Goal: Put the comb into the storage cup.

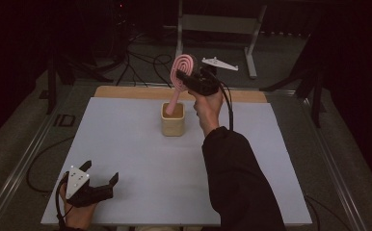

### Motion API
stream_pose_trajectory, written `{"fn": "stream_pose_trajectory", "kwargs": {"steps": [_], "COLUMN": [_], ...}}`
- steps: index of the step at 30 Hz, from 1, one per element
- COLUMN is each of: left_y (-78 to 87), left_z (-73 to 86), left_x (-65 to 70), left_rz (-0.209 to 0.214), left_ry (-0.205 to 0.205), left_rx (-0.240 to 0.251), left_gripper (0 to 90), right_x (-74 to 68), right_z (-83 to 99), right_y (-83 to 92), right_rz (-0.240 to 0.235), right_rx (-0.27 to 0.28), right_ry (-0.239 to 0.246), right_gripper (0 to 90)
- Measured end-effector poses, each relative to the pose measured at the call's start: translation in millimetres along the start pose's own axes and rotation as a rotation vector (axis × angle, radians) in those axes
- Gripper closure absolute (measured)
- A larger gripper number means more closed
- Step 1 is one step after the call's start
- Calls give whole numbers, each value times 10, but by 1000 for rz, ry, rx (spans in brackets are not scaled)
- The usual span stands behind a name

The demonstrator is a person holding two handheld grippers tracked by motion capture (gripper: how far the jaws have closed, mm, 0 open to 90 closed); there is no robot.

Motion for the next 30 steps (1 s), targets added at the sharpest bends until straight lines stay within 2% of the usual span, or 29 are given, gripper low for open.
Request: {"fn": "stream_pose_trajectory", "kwargs": {"steps": [30], "left_y": [-9], "left_z": [5], "left_x": [1], "left_rz": [2], "left_ry": [-2], "left_rx": [-4], "left_gripper": [0], "right_x": [39], "right_z": [215], "right_y": [-93], "right_rz": [0], "right_rx": [-33], "right_ry": [-34], "right_gripper": [636]}}
Point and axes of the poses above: each handheld gripper's, and its own axes: y roughly backward along the jaws, z roughly out of its underside, x roughly to its right, the point moved 3 cm from there along -y, roughly forward along the jaws, and after that the axes turned 2 degrees about x, right-handed, at the moved point
